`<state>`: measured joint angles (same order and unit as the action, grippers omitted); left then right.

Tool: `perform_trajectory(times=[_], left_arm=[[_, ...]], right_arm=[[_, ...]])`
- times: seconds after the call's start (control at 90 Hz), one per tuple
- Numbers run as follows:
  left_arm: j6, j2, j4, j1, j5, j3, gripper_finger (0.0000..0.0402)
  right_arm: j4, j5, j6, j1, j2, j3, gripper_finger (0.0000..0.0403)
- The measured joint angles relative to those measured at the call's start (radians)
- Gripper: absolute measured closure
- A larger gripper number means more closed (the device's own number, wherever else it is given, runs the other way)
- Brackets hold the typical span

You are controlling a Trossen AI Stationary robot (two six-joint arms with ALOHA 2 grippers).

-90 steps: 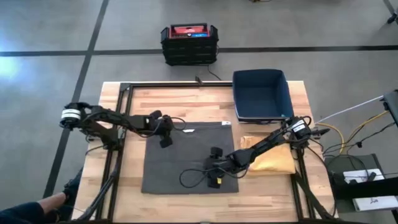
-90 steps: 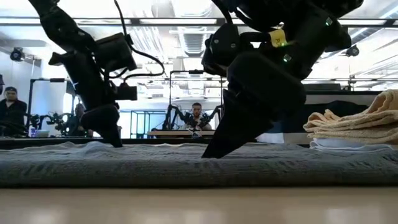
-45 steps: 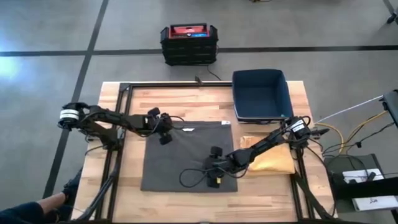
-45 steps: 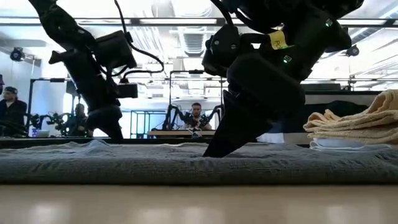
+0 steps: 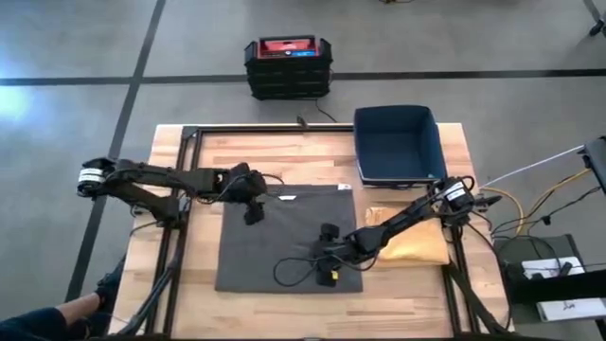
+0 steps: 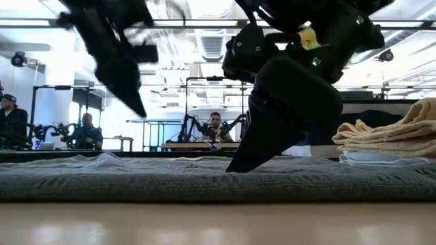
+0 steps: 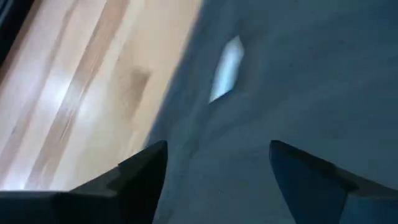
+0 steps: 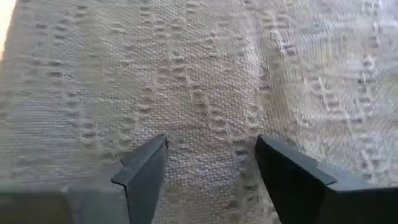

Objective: Fold towel
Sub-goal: Fold the gray towel

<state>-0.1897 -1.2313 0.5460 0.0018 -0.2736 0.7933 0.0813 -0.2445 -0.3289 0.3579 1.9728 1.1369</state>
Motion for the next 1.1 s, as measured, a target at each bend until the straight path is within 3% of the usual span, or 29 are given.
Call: perform_trajectory(times=[0.333,0.533,0.667,0.756,0.889,1.1], left_arm=[[-0.246,-0.037,0.159,-0.519,-0.237,0.12,0.0174],[-0.403,-0.114,0.082,-0.759,-0.265,0.125,0.0175],[-0.345,-0.147,-0.045,-0.8,-0.34,0.126,0.0171],[-0.342,-0.162,-0.026,-0.8,-0.291,0.144,0.0174],[-0.378,-0.229,0.039,-0.832,-0.238,0.243,0.0177],[-0.493,-0.465,0.191,-0.919,-0.238,0.456,0.0177]], right_arm=[[0.124,0.013,0.106,0.036,-0.001,0.143,0.0175],[0.199,0.017,0.125,0.052,-0.001,0.203,0.0185],[0.153,0.017,0.158,0.052,-0.001,0.229,0.0189],[0.157,0.018,0.174,0.048,0.0,0.255,0.0189],[0.337,0.008,0.213,0.081,-0.002,0.34,0.0175],[0.56,0.008,0.128,0.215,-0.003,0.425,0.0123]])
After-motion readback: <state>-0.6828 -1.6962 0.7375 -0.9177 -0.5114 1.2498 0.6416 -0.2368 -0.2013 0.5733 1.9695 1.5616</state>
